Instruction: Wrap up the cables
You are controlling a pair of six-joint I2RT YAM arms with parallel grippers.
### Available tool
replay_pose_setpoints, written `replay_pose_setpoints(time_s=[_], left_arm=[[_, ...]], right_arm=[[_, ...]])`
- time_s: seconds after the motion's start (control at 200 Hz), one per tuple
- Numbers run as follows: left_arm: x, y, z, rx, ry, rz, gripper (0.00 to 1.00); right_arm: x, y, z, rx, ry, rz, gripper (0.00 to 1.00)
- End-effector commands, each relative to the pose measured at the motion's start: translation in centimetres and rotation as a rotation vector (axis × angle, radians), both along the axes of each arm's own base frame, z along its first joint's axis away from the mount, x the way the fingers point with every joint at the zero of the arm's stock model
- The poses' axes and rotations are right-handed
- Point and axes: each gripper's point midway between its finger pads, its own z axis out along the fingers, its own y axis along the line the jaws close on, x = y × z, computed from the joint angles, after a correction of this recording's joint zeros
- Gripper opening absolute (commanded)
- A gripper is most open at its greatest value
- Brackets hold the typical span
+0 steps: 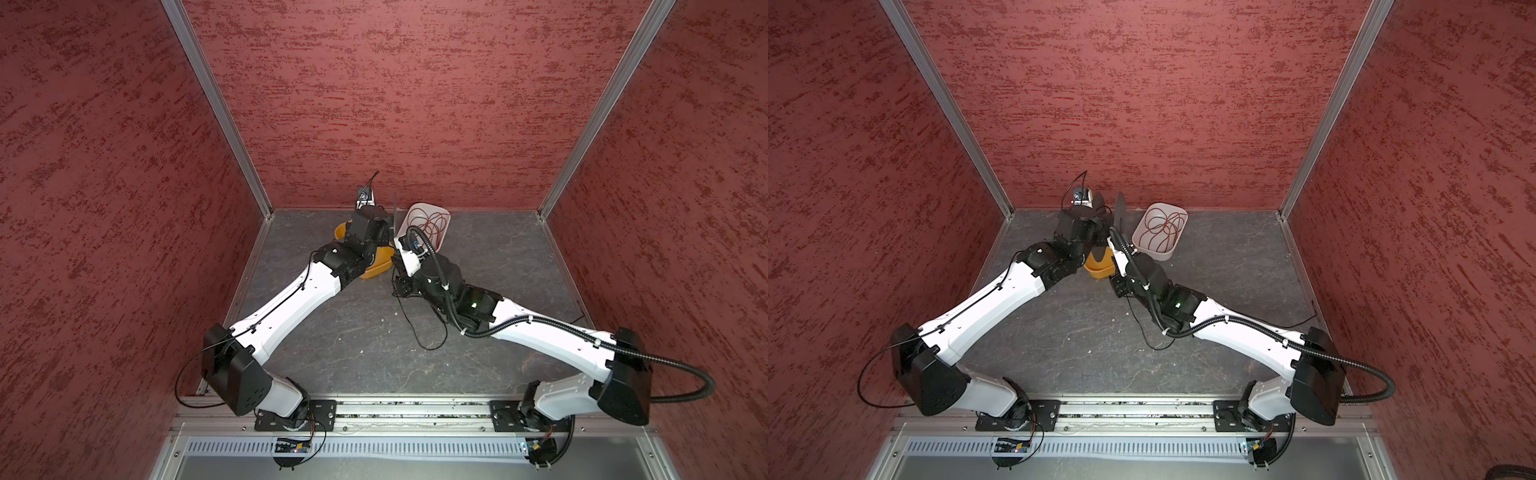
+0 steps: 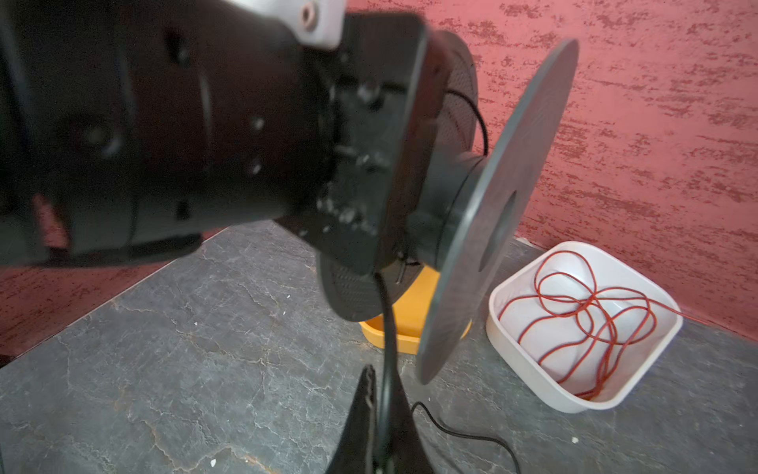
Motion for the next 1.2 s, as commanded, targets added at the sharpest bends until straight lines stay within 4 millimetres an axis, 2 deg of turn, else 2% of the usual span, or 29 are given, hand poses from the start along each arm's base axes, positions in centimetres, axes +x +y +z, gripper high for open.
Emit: replay_pose_setpoints(time_s=[0.0,0.225,0.476,0.706,0.726,0.977,1.092,1.192], left_arm=[[-0.2,-0.7,0.8,0.076,-0.013,-0.031,0.00],[-1.2,-1.6,-0.3,0.174,0.014,-0.072,0.00],[-2.3,-2.6,-0.1,0.239,0.008,-0.143,0.00],[-2.9,-2.9,-0.3,0.318,0.016,-0.183,0.00],[-3.0,-3.0,-0.4,0.326,0.016,-0.190,0.00],[-4.4,-3.3,-1.1,0.360,0.062,-0.260,0.00],[-5.2,-3.3,-0.4,0.363,0.072,-0.277,0.00],[-6.3,-4.4,0.7,0.321,0.067,-0.325,0.00]], right_arm=[[0.5,-1.1,3.0,-0.013,-0.029,0.006,0.00],[2.9,-3.8,3.2,-0.097,-0.021,-0.070,0.00],[5.6,-6.0,2.1,-0.176,-0.011,-0.117,0.00],[7.1,-7.5,2.2,-0.163,-0.014,-0.138,0.00],[7.6,-7.3,1.1,-0.178,0.005,-0.136,0.00],[9.7,-8.4,0.1,-0.173,0.034,-0.131,0.00],[10.8,-9.1,-0.7,-0.177,0.052,-0.132,0.00],[11.5,-9.4,-1.6,-0.163,0.073,-0.108,0.01]])
